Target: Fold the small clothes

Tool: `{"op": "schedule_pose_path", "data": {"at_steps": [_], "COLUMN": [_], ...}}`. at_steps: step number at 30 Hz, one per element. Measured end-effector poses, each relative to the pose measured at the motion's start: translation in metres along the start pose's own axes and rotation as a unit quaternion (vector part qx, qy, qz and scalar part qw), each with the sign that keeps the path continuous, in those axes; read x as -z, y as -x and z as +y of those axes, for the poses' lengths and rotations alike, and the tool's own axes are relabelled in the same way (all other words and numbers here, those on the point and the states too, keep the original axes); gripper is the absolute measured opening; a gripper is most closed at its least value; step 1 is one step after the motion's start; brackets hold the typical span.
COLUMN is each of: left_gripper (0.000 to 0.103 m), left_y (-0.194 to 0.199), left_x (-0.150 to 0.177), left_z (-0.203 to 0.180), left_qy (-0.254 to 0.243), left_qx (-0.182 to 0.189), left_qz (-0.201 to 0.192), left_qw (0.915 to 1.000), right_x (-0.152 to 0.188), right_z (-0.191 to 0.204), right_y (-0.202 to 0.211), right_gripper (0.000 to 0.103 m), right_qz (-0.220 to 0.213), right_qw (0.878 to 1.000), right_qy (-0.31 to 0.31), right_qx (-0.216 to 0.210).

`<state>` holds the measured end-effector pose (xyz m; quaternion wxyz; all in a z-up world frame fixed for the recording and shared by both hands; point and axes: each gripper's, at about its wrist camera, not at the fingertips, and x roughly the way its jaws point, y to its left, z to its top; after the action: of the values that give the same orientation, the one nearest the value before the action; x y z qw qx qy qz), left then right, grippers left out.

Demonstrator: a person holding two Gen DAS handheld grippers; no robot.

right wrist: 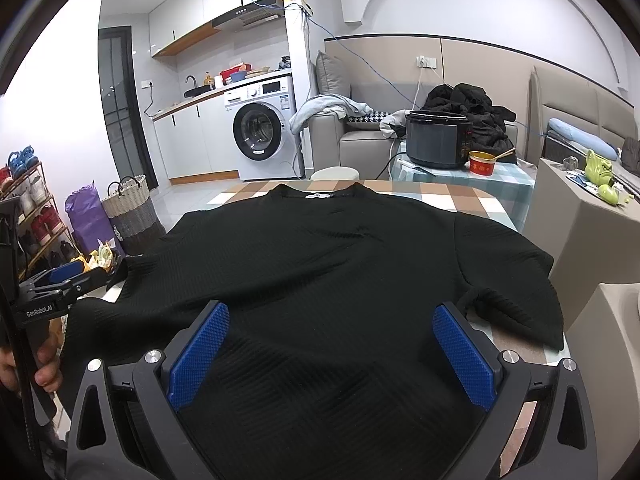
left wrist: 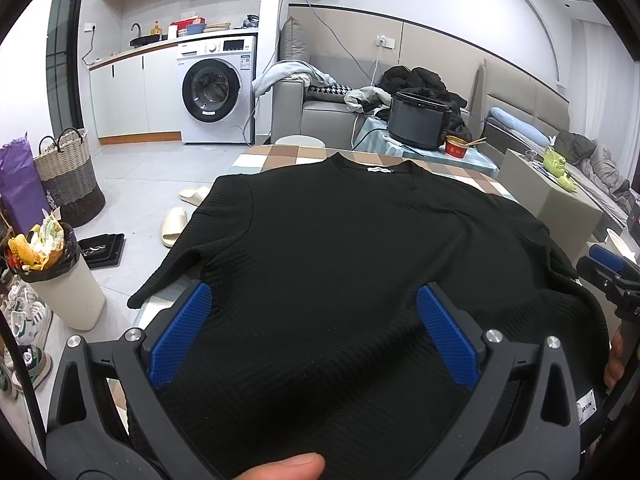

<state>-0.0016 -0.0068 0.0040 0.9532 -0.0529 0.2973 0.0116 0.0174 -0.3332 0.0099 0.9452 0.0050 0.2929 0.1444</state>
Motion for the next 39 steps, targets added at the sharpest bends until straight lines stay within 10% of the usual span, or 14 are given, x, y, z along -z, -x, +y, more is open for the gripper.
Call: {"op": "schedule_pose_path", "data": {"at_steps": [39], "left_gripper": [0.102], "left_y": [0.0076], "left_x": [-0.0022], "left_z": [0.0007], "left_qy": [-0.003], "left_qx": [0.000], "left_qz": [-0.006], "left_qw": [1.0000], "right_x": [-0.0031], "right_z": [-0.0053], "right_y": [0.0076], "right_gripper": [0.103], "right_qz": [-0.007], "right_qw": [1.000], "right_qy": [-0.004], "right_qx": [0.006]}}
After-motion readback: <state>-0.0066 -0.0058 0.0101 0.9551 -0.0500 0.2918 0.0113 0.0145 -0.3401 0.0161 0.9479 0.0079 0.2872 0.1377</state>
